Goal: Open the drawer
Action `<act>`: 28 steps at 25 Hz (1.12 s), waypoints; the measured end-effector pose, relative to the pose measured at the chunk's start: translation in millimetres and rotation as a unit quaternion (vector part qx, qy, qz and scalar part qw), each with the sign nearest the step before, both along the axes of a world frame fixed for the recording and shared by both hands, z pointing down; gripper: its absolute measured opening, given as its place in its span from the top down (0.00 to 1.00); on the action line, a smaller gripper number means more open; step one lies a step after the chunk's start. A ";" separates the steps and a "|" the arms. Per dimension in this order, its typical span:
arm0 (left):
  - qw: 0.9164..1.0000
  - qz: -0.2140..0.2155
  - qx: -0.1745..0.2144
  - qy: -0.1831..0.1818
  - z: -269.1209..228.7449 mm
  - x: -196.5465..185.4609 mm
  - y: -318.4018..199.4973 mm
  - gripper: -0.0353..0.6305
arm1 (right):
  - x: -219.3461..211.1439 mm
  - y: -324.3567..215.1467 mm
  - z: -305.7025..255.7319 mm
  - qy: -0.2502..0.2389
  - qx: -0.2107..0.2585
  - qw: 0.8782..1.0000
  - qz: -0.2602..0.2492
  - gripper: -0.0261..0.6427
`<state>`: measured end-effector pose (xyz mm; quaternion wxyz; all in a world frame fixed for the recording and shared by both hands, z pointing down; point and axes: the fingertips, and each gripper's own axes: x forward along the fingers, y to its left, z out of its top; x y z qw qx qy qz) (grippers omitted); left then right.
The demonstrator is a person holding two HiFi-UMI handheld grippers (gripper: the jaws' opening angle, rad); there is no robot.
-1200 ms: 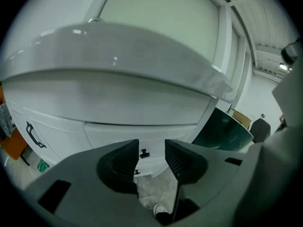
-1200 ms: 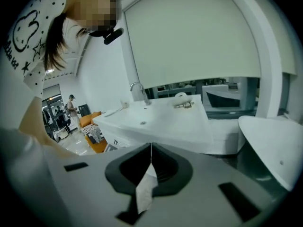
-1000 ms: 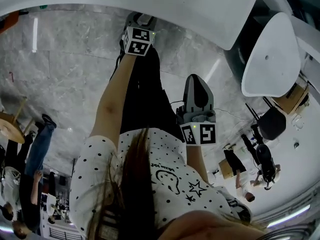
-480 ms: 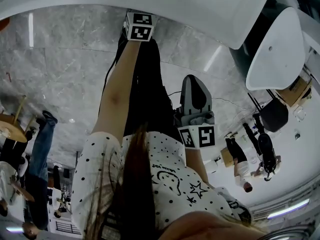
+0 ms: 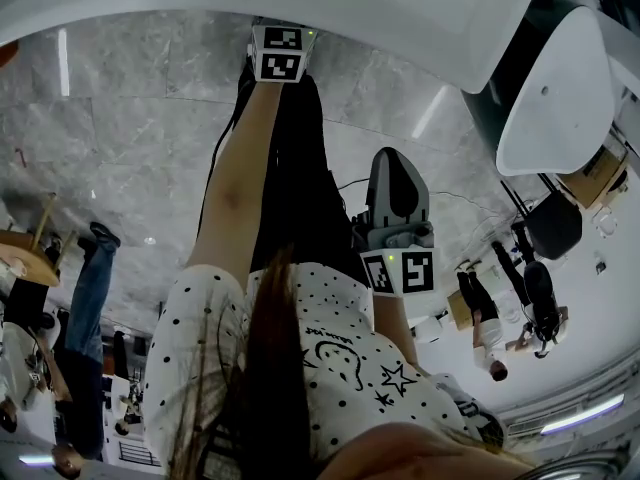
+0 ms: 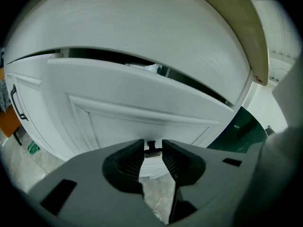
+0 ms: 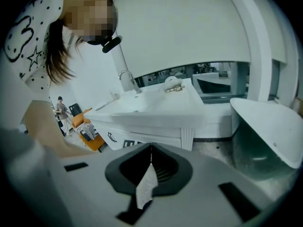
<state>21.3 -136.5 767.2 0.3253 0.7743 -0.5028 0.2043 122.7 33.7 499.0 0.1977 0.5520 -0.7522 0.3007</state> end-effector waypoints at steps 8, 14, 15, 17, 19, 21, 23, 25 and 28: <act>1.000 -0.007 -0.014 -0.004 -2.2 -5.1 32.4 0.76 | -1.7 3.8 -5.6 0.002 0.006 1.000 -0.005 0.94; 1.000 -0.004 -0.025 -0.011 2.5 -7.0 58.9 0.77 | -3.8 -0.1 -8.9 0.002 0.011 1.000 -0.017 0.94; 1.000 -0.003 -0.028 -0.011 2.9 -7.4 62.8 0.77 | -4.8 -0.5 -8.8 0.001 0.011 1.000 -0.020 0.94; 0.999 -0.002 -0.032 -0.012 3.5 -8.8 70.7 0.77 | -7.2 -0.7 -8.8 0.001 0.011 1.000 -0.024 0.94; 0.999 -0.002 -0.033 -0.013 3.6 -10.5 78.0 0.77 | -9.5 -0.6 -9.1 0.001 0.012 1.000 -0.029 0.94; 0.999 -0.005 -0.035 -0.015 3.7 -12.6 84.7 0.77 | -11.7 -0.6 -9.1 0.001 0.012 0.999 -0.033 0.94; 0.999 -0.008 -0.038 -0.016 4.3 -14.6 91.1 0.77 | -14.0 -0.6 -8.7 0.001 0.012 0.999 -0.037 0.94; 0.999 -0.008 -0.041 -0.016 4.2 -15.2 97.1 0.77 | -15.3 -0.7 -8.6 0.000 0.012 0.999 -0.040 0.94; 0.999 -0.003 -0.043 -0.018 3.5 -14.4 105.5 0.77 | -14.7 0.4 -9.5 -0.001 0.012 0.999 -0.044 0.94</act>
